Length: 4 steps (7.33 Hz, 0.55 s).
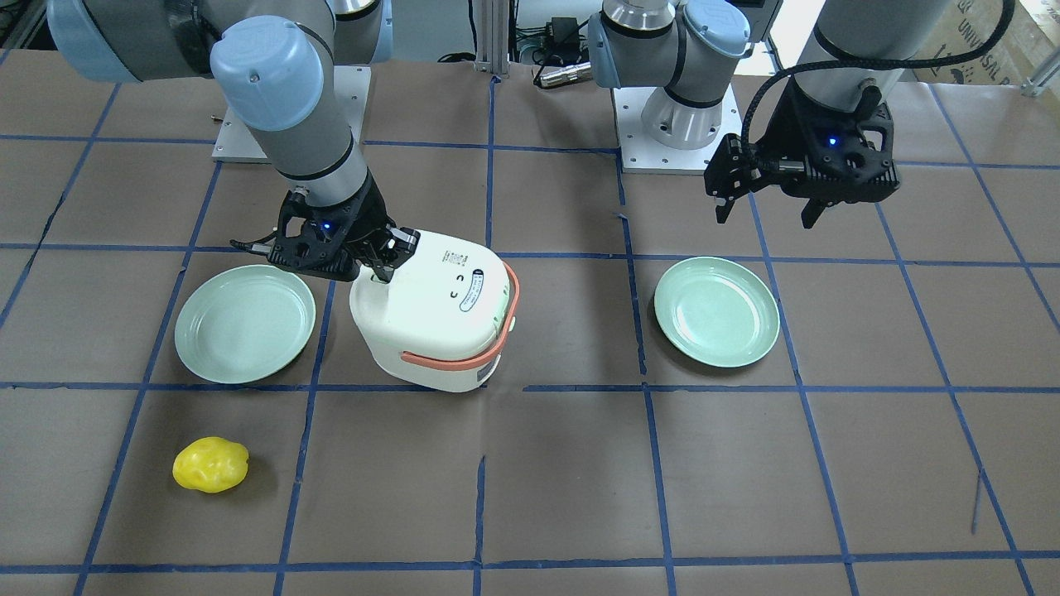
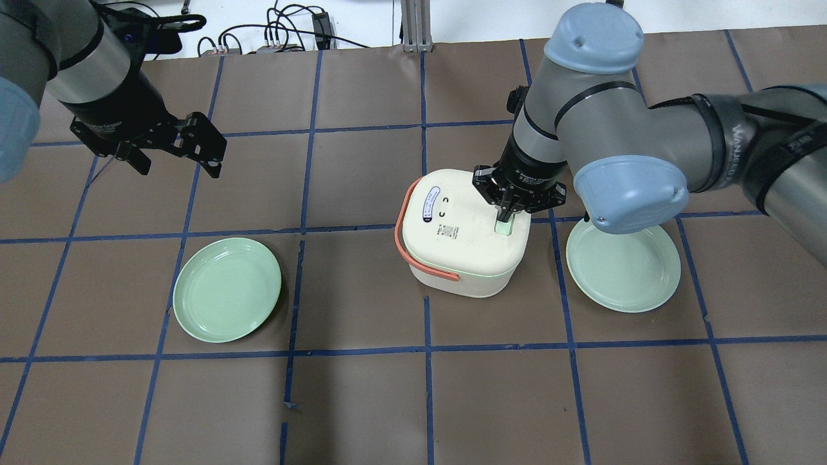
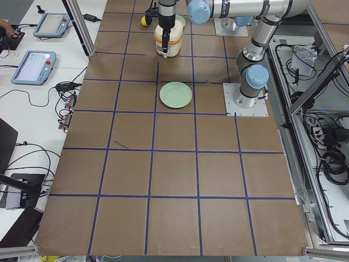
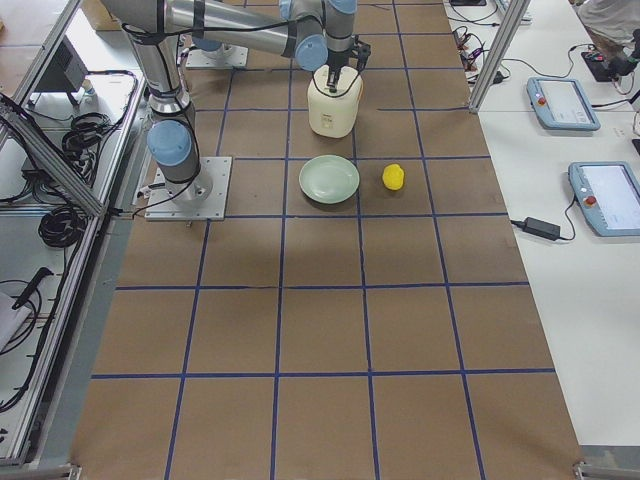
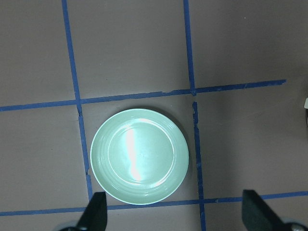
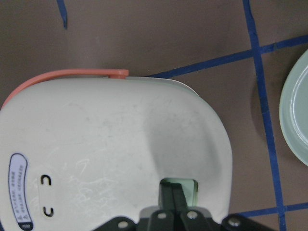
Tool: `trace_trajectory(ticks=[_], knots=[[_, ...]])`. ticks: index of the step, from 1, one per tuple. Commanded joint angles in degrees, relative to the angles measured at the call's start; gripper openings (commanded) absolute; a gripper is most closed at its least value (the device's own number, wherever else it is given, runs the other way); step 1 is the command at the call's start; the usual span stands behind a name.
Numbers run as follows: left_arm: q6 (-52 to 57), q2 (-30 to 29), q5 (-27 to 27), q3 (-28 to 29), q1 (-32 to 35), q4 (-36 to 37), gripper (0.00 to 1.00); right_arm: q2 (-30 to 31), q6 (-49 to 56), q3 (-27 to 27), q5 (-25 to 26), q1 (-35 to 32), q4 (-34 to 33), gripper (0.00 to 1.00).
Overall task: Press rice cooker button
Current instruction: 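Press down on the green button with the closed right gripper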
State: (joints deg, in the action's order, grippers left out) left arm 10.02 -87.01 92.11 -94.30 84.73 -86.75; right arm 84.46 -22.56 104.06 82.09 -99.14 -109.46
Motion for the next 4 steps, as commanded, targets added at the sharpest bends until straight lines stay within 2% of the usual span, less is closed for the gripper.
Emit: trace_trajectory(ticks=[1,4], knots=[[0.0,0.0,0.0,0.0,0.0,0.0,1.0,-0.34,-0.03,0.0,0.0,0.0,-0.14,0.12],[0.0,0.0,0.0,0.0,0.0,0.0,1.0,-0.34,-0.03,0.35,0.0,-0.09,-0.23,0.13]])
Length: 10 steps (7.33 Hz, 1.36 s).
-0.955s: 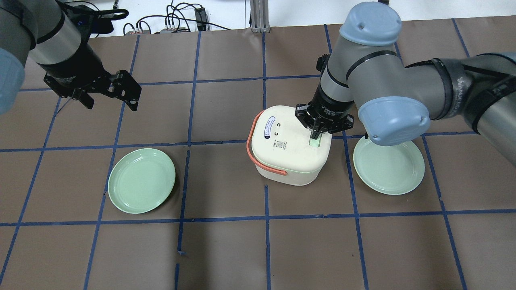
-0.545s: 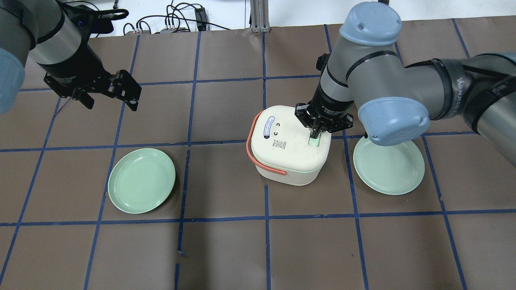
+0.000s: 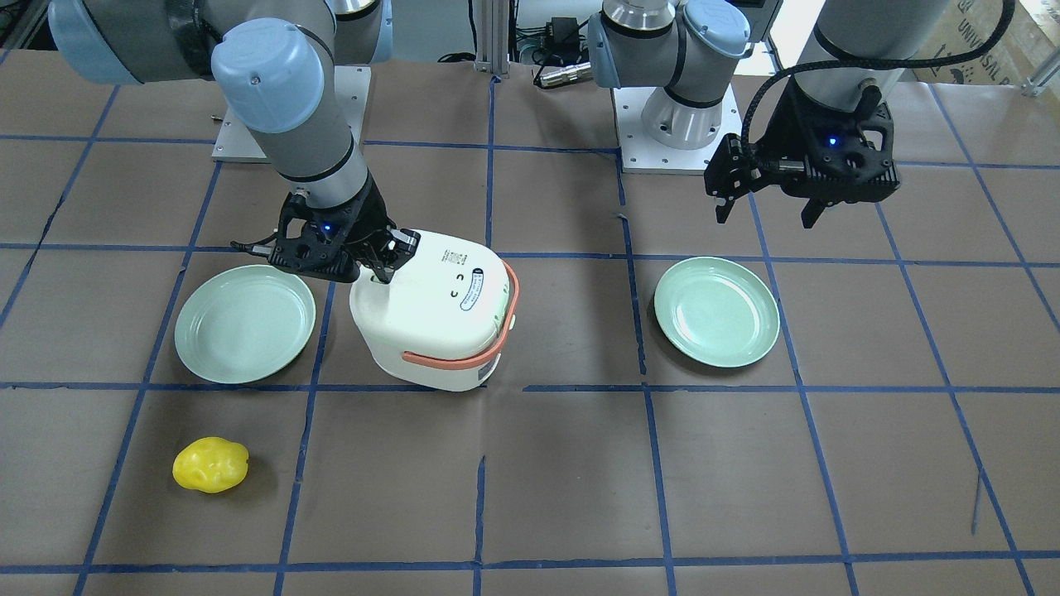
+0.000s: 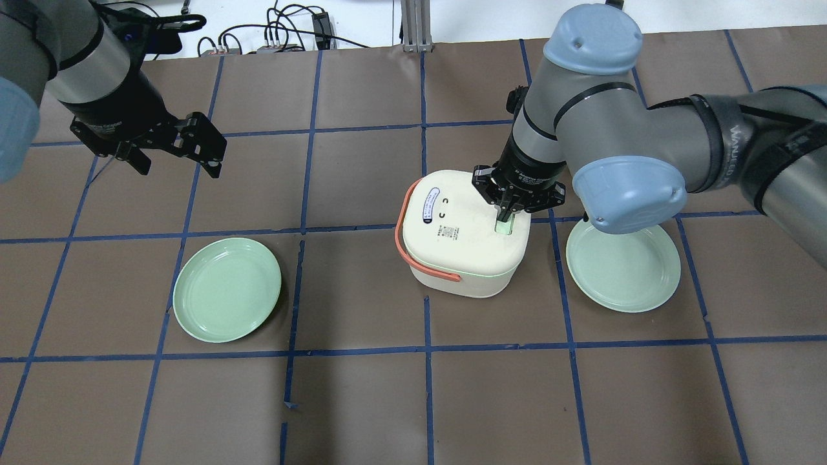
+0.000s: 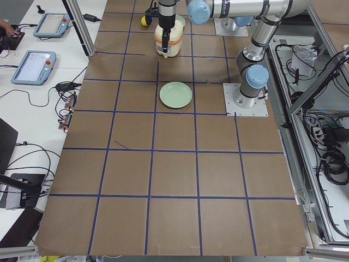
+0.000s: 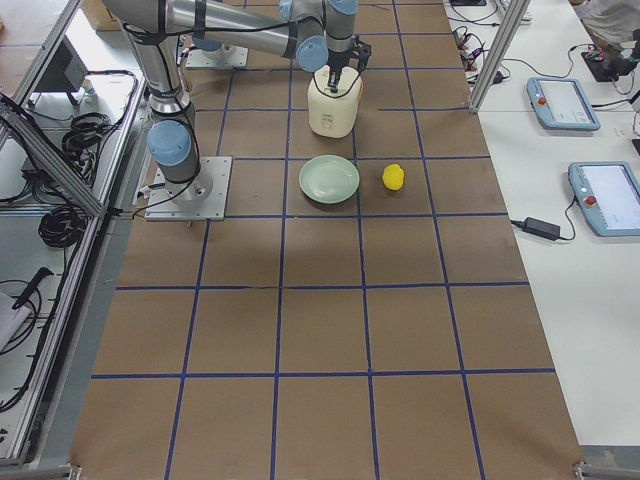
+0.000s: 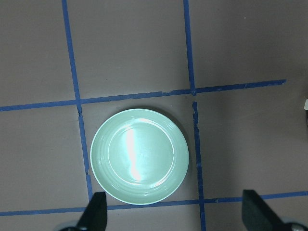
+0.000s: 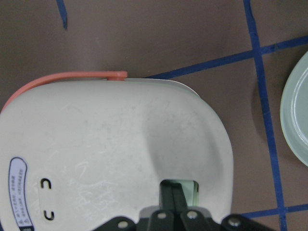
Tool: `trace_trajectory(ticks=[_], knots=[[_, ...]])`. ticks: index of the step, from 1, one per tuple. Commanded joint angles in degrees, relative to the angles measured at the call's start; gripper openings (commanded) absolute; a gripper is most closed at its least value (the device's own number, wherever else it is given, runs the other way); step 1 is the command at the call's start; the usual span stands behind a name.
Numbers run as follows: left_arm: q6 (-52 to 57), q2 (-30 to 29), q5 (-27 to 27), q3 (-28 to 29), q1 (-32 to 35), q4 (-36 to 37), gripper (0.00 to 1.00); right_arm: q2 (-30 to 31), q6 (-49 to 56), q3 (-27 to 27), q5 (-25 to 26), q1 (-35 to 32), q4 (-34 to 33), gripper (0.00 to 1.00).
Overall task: Press rice cooker button
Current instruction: 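Press down on the green button with the closed right gripper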
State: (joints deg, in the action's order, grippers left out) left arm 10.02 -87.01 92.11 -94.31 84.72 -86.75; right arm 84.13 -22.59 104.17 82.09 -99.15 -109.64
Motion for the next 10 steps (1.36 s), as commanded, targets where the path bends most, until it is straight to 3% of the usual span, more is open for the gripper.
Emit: trace_trajectory(ticks=[1,10], knots=[[0.0,0.0,0.0,0.0,0.0,0.0,1.0,-0.02,0.0,0.33,0.0,-0.17,-0.05,0.13],[0.0,-0.09,0.0,0.0,0.0,0.0,1.0,1.12,0.0,-2.48,0.27,-0.08,1.88,0.16]])
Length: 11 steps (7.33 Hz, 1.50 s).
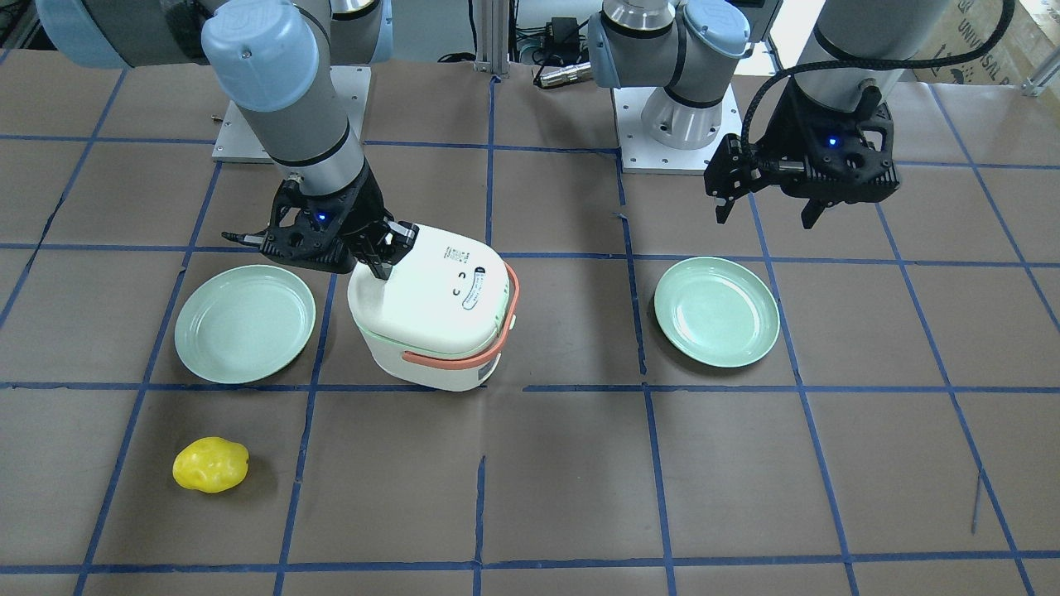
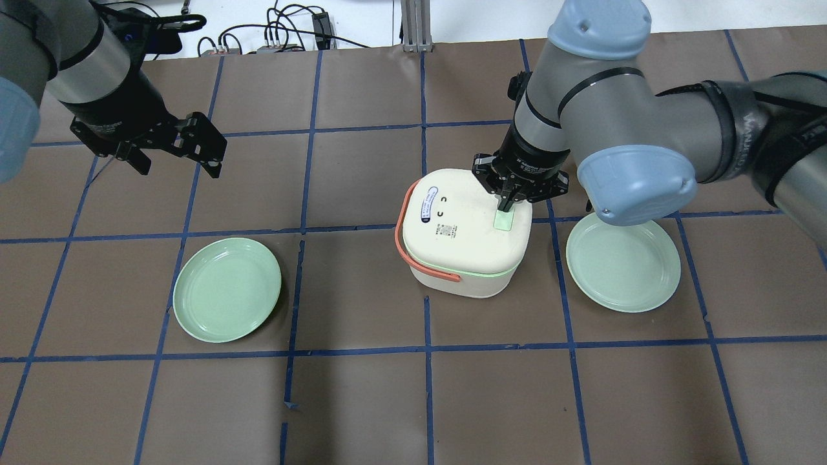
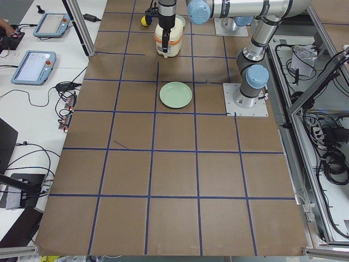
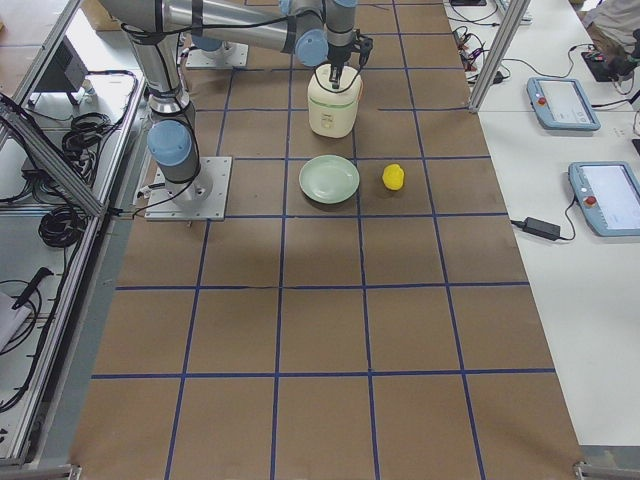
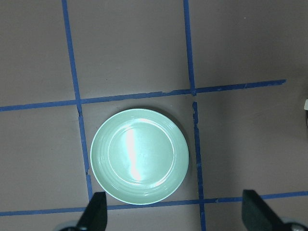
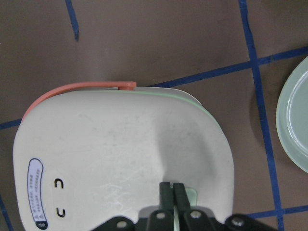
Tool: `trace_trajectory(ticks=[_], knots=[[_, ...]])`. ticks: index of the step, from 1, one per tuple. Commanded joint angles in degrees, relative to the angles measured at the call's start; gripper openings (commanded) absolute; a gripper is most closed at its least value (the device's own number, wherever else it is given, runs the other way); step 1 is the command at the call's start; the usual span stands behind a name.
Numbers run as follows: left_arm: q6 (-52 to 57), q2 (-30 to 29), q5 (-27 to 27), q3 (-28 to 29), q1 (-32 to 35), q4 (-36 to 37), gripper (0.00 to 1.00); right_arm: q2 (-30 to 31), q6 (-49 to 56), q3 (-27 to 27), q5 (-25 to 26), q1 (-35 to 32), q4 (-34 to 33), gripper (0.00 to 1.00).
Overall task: Press rice cooker button
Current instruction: 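Lift the right gripper away from the cooker as the lid pops open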
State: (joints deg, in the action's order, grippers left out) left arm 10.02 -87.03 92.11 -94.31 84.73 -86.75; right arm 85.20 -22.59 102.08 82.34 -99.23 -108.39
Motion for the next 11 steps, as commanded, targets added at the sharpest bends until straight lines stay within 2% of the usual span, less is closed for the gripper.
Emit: trace_trajectory(ticks=[1,2,3,4,5,6,8,9,10,11], knots=[[0.0,0.02,0.0,0.0,0.0,0.0,1.0,0.14,-0.08,-1.26,0.02,0.27,0.81,0.18],[0.0,0.02,0.0,0.0,0.0,0.0,1.0,-0.03,0.09,-4.83,0.02,0.88,5.42,0.23],[0.0,0.02,0.0,0.0,-0.09,0.0,1.0,-0.81,0.96,-10.44,0.54,1.41,13.38,0.25],[0.0,0.02,0.0,0.0,0.0,0.0,1.0,-0.91,3.41,-13.97,0.98,2.72,15.9,0.4],[0.0,0.02,0.0,0.0,0.0,0.0,1.0,-0.21,6.22,-15.32,1.68,5.6,16.97,0.46],[0.0,-0.07,0.0,0.0,-0.09,0.0,1.0,1.01,8.94,-15.15,2.99,7.02,21.24,0.46],[0.0,0.02,0.0,0.0,0.0,0.0,1.0,3.91,22.71,-15.16,4.32,10.09,22.15,0.7],[0.0,0.02,0.09,0.0,0.0,0.0,1.0,5.58,28.25,-14.8,4.5,11.5,21.99,0.77],[0.0,0.02,0.09,0.0,0.0,0.0,1.0,5.07,29.7,-16.19,5.37,14.39,21.64,0.9],[0.0,0.02,0.09,0.0,0.0,0.0,1.0,5.33,29.71,-16.03,7.12,15.2,21.9,0.91]])
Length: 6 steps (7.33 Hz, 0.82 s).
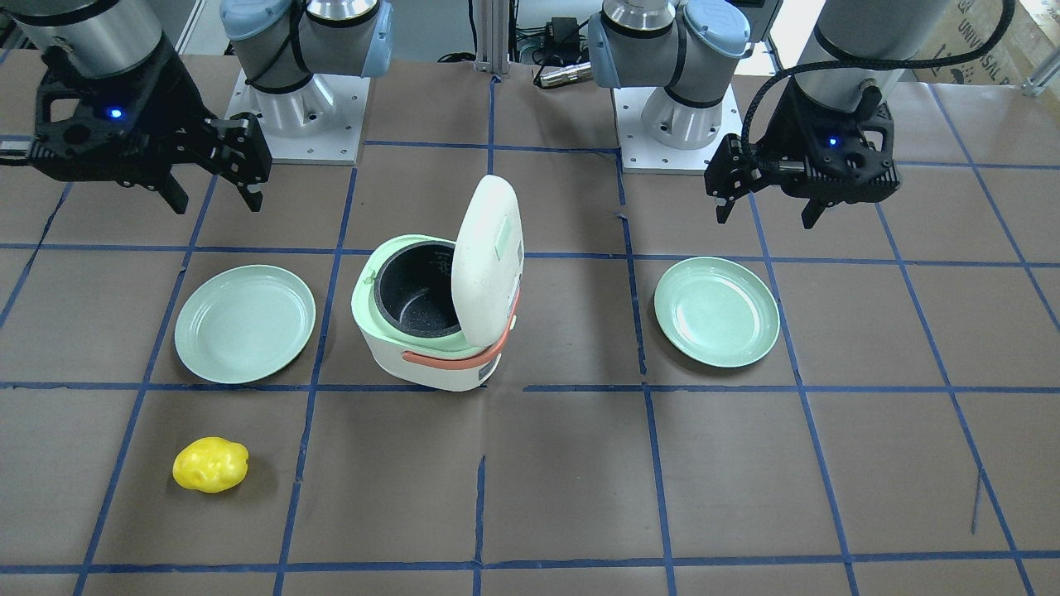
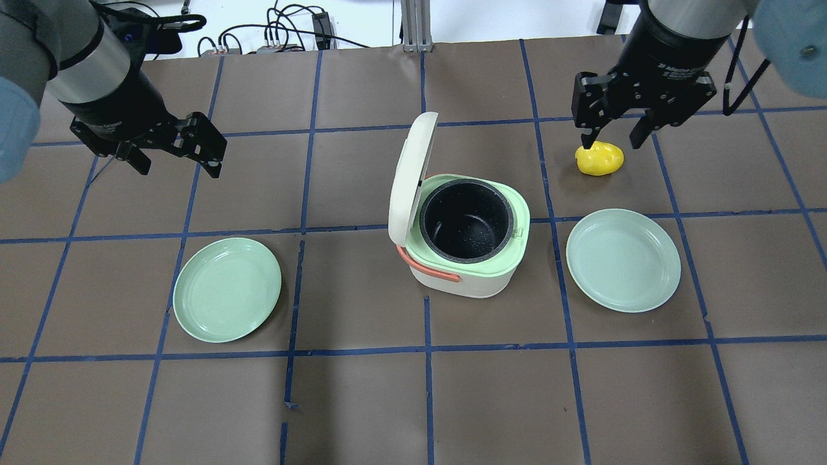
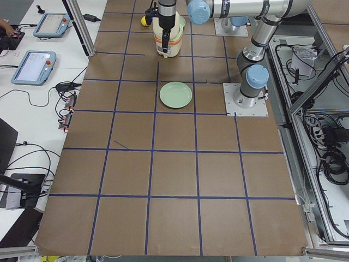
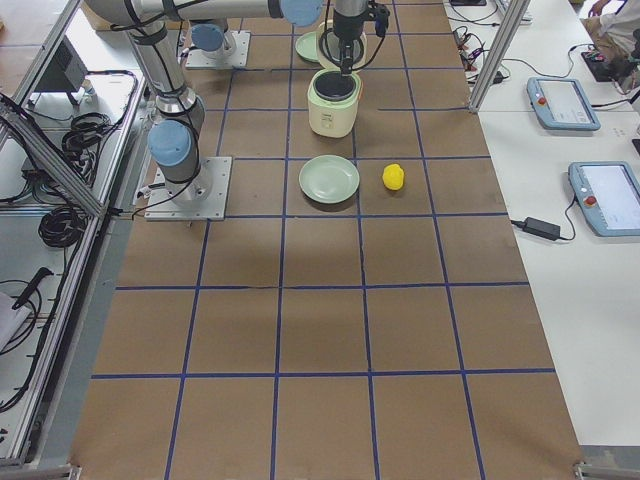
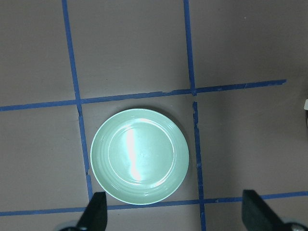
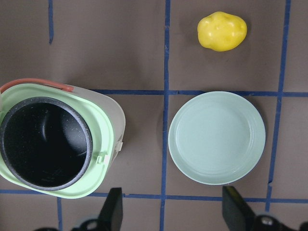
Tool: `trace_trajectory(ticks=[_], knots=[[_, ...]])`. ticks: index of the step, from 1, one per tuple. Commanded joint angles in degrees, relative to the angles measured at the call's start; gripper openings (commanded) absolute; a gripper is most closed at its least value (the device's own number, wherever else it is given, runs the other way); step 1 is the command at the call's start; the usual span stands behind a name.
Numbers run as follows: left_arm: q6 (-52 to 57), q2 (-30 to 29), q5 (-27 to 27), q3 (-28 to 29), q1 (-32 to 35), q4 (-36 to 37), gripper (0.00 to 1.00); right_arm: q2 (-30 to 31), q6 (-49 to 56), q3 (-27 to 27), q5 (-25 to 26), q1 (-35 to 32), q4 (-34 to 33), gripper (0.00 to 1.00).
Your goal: Press rice cooker button
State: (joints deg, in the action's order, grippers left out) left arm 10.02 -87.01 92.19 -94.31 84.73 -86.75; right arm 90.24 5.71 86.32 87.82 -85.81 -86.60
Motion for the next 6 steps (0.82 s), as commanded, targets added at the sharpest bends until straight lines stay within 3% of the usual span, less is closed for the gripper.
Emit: trace_trajectory(ticks=[1,4,6], knots=[[0.0,0.0,0.01,0.0,0.0,-0.09,1.0,0.03,1.33,-1.06,0.09,1.79,-0.58,0.99],[0.0,-0.09,0.01,0.0,0.0,0.0,1.0,-1.03,-4.88,-1.15,-1.51,1.61,0.21,1.0],[0.0,-0.09,0.01,0.0,0.0,0.0,1.0,-2.6,-5.09,-3.42,1.63,-1.7,0.3,1.0]])
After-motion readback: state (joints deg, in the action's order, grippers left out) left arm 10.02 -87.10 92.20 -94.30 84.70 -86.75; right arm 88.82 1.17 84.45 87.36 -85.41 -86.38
